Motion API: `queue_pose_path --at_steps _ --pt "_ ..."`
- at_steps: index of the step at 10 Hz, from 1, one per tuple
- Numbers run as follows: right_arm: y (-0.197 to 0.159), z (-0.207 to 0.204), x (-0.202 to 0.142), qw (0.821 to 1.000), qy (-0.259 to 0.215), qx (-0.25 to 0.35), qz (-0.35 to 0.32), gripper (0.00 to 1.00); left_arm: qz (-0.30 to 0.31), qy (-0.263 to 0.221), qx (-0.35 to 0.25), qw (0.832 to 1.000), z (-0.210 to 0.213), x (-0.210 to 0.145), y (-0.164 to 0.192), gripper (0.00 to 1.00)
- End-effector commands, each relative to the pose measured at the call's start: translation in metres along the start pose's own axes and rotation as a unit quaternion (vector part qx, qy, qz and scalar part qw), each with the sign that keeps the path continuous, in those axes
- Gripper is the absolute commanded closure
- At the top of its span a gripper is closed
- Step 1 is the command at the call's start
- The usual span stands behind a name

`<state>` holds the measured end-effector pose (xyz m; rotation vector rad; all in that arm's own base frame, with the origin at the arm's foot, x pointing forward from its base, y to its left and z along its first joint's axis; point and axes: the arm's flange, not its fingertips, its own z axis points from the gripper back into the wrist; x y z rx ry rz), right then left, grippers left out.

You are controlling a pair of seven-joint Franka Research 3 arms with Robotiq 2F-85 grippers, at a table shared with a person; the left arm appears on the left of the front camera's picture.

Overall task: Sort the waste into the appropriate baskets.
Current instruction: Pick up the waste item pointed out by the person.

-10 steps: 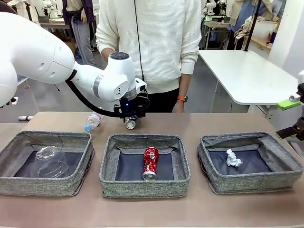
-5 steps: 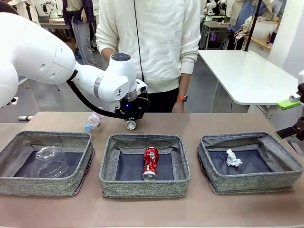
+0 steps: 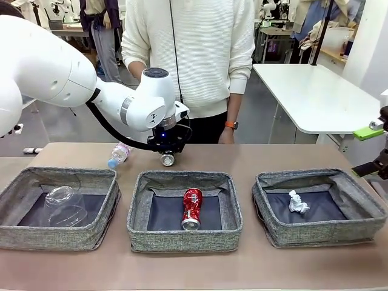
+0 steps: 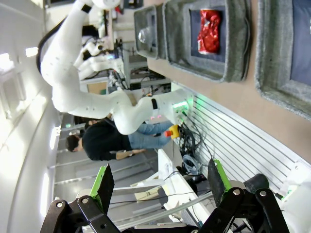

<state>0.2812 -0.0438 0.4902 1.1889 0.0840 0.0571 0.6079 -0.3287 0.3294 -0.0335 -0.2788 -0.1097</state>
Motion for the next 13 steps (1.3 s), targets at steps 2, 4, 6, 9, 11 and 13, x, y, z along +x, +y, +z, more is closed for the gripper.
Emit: queue_pose_path --at_steps 2,4,6,9,11,13 --pt "0.002 0.002 0.001 1.0 0.001 0.008 0.006 0.0 -0.097 0.008 -0.061 0.993 0.093 -0.047 -0.025 0.76" --pt "0.002 0.002 0.001 1.0 0.001 0.008 0.006 0.0 -0.092 0.009 -0.077 0.993 0.183 -0.082 -0.034 0.76" --pt "0.002 0.002 0.001 1.0 0.001 0.008 0.006 0.0 -0.128 -0.069 -0.082 0.986 0.251 -0.126 -0.02 0.76" --pt "0.002 0.002 0.001 1.0 0.001 0.008 0.006 0.0 0.0 -0.136 -0.018 0.991 0.295 -0.188 0.039 0.76" --pt "0.002 0.002 0.001 1.0 0.001 0.008 0.006 0.0 -0.105 -0.112 -0.069 0.986 0.302 -0.152 -0.013 0.76" --pt "0.002 0.002 0.001 1.0 0.001 0.008 0.006 0.0 -0.074 -0.128 -0.051 0.988 0.311 -0.174 0.011 0.67"
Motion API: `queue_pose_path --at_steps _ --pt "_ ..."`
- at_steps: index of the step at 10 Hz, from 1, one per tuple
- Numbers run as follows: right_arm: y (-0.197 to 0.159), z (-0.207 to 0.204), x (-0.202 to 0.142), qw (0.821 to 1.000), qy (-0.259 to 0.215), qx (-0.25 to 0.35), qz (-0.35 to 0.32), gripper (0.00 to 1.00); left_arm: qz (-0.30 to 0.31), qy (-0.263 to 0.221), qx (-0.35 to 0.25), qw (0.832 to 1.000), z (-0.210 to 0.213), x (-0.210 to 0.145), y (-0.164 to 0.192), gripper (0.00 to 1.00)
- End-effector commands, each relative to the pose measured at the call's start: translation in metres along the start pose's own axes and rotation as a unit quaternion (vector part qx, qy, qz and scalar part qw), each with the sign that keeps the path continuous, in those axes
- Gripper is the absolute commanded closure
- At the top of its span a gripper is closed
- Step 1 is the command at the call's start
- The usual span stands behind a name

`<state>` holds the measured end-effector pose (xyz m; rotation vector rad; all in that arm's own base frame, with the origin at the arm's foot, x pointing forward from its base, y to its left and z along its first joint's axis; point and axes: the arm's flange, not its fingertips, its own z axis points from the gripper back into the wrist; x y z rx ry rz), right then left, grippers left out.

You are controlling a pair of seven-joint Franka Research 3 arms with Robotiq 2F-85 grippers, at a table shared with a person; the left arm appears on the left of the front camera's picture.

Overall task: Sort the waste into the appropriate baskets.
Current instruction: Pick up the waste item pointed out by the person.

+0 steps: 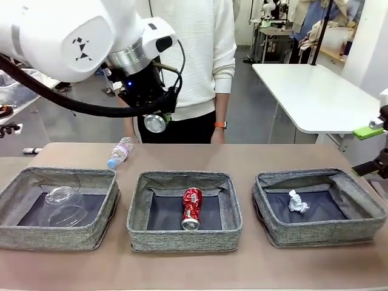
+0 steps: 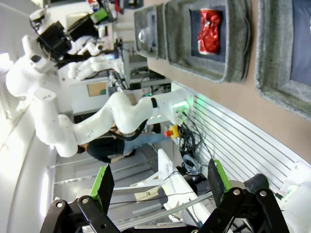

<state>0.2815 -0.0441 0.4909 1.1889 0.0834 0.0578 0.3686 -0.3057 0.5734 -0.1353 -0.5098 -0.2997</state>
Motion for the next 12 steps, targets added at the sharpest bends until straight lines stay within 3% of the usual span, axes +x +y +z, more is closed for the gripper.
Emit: queue_pose_path --at_steps 1,2,3,4,5,6,9,12 --pt "0.002 0.001 0.0 1.0 0.002 0.008 0.005 0.0 0.044 0.031 0.022 0.998 0.025 -0.006 -0.003 0.67" --pt "0.002 0.001 0.0 1.0 0.002 0.008 0.005 0.0 0.063 0.073 0.048 0.994 0.059 0.002 -0.028 0.67" --pt "0.002 0.001 0.0 1.0 0.002 0.008 0.005 0.0 0.124 0.08 0.071 0.986 0.101 0.011 -0.07 0.67" --pt "0.002 0.001 0.0 1.0 0.002 0.008 0.005 0.0 0.099 0.066 0.127 0.985 0.13 0.005 -0.103 0.67" --pt "0.002 0.001 0.0 1.0 0.002 0.008 0.005 0.0 0.086 0.101 0.096 0.987 0.158 0.003 -0.131 0.67" --pt "0.002 0.001 0.0 1.0 0.002 0.008 0.005 0.0 0.107 0.105 0.081 0.985 0.179 0.006 -0.148 0.67" --pt "0.002 0.001 0.0 1.0 0.002 0.008 0.005 0.0 0.142 0.096 0.089 0.981 0.212 0.018 -0.167 0.67" --pt "0.002 0.001 0.0 1.0 0.002 0.008 0.005 0.0 0.149 0.138 0.058 0.977 0.223 0.042 -0.157 0.67"
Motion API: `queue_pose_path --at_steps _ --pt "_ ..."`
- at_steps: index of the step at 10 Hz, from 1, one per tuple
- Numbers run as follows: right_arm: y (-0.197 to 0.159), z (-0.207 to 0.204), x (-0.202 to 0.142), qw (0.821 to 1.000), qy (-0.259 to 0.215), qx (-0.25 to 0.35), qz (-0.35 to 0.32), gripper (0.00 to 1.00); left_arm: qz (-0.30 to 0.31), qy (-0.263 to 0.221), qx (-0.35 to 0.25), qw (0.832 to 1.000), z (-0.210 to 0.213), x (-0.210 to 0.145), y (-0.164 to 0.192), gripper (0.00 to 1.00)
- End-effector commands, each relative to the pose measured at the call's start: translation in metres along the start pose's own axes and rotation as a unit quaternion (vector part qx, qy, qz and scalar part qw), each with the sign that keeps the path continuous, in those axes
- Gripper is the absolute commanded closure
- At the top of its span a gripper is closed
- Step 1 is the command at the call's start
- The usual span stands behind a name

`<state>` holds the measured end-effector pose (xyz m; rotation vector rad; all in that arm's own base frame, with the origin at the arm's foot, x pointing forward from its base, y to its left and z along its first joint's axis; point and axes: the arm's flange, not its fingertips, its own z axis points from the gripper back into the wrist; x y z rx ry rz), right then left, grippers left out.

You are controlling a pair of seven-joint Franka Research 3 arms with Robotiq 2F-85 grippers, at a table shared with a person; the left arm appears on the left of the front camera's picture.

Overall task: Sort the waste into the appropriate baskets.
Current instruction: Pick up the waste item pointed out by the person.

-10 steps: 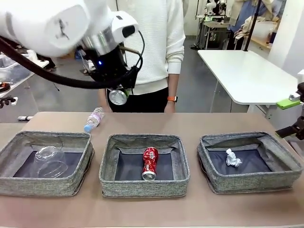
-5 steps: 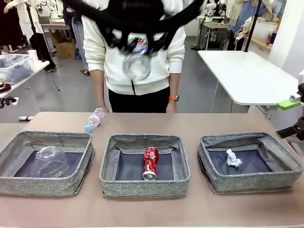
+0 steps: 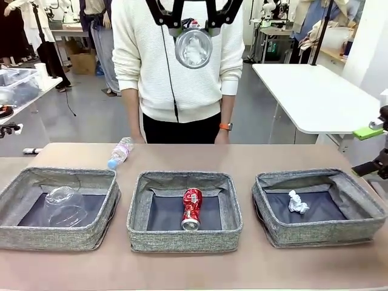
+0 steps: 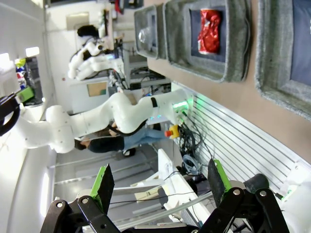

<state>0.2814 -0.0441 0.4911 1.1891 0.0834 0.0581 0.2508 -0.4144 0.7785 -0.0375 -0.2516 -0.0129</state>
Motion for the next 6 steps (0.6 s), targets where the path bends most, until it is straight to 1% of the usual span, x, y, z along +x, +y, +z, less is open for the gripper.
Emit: queue_pose_path --at_steps 1,2,3,6 --pt "0.002 0.001 0.0 1.0 0.001 0.008 0.005 0.0 0.02 0.015 -0.009 1.0 0.014 0.013 -0.004 0.67" --pt "0.002 0.001 0.0 1.0 0.001 0.008 0.005 0.0 0.026 0.021 0.015 0.999 0.006 0.021 0.001 0.67" --pt "0.002 0.001 0.0 1.0 0.001 0.008 0.005 0.0 0.003 0.009 -0.006 1.0 0.003 0.008 0.001 0.67" --pt "0.002 0.001 0.0 1.0 0.001 0.008 0.005 0.0 0.003 0.009 -0.006 1.0 0.003 0.008 0.001 0.67"
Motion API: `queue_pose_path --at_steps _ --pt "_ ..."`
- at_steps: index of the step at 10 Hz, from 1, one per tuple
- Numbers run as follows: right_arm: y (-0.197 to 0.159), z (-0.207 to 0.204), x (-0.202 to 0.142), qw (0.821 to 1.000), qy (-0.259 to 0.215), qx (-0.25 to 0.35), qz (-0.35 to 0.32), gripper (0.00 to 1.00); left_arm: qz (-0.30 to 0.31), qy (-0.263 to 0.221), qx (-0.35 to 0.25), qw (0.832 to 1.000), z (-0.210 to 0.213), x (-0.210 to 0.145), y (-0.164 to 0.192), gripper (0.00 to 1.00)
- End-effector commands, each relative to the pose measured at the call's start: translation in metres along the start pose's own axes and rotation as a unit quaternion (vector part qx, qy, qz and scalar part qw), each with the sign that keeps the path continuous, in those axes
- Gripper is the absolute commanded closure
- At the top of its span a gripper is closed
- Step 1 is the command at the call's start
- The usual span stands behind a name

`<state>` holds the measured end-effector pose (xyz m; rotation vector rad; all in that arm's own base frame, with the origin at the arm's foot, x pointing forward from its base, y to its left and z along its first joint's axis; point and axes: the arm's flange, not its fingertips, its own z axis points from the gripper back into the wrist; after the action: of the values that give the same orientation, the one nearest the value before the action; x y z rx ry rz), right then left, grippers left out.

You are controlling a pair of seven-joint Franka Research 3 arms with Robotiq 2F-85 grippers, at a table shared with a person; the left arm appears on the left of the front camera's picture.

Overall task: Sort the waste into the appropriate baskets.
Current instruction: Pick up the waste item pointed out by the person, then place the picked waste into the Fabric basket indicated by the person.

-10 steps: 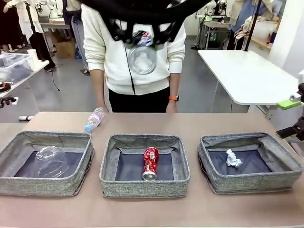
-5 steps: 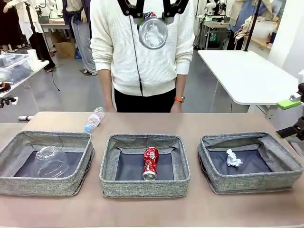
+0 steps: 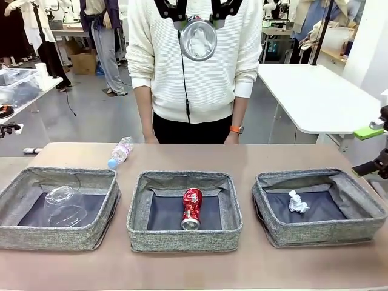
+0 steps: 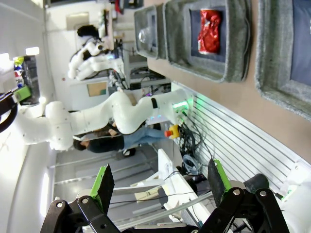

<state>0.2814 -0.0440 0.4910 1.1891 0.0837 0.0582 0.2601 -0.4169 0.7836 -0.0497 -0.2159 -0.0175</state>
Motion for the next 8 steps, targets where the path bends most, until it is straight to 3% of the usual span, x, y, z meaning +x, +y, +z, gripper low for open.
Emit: queue_pose_path --at_steps 1,8 --pt "0.0018 0.0015 0.0004 1.0 0.001 0.008 0.005 0.0 0.004 -0.009 0.0 1.0 0.0003 -0.0022 0.0031 0.67" --pt "0.0018 0.0015 0.0004 1.0 0.001 0.008 0.005 0.0 0.004 -0.009 0.0 1.0 0.0003 -0.0022 0.0031 0.67"
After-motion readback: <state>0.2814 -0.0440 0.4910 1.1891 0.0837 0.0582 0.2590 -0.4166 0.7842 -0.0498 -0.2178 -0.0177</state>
